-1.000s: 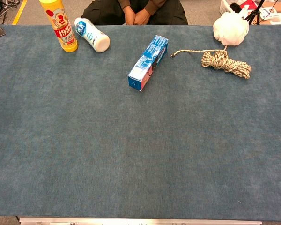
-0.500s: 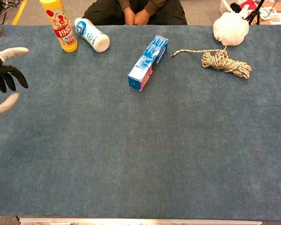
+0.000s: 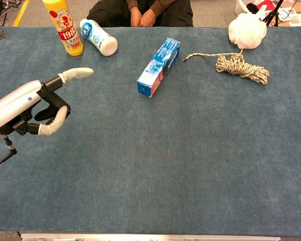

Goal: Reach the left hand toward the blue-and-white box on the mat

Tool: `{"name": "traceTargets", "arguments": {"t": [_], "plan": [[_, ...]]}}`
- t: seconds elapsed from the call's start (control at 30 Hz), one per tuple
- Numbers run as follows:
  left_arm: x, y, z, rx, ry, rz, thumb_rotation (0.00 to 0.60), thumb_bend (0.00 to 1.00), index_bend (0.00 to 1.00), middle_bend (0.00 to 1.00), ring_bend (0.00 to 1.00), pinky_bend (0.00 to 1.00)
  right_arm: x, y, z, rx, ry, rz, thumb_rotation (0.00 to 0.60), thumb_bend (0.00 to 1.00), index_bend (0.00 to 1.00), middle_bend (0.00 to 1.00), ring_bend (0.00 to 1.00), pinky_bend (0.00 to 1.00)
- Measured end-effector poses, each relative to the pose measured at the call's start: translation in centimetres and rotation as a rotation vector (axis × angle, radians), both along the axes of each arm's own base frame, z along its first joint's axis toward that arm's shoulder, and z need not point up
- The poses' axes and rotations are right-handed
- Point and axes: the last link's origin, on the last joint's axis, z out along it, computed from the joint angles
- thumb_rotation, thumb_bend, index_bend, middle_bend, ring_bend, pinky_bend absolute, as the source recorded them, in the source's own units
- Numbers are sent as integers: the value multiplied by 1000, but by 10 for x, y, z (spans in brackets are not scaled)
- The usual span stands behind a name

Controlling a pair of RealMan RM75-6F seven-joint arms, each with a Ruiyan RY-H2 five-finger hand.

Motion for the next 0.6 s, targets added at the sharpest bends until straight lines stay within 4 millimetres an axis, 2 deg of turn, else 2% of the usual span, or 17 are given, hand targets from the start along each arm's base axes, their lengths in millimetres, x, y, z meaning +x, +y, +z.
{"name": "traceTargets", "arguments": {"t": [0.27,0.6], "plan": [[20,1,-16,-86,-83,-77,600,821,0,923,995,994,-1,1,1,0,6,-11,600,228,108,509,482,452],[33,-1,-22,-136,-154,-106,600,824,0,923,997,995,-2,2,2,-4,15,-21,600,227,107,509,486,452]]}}
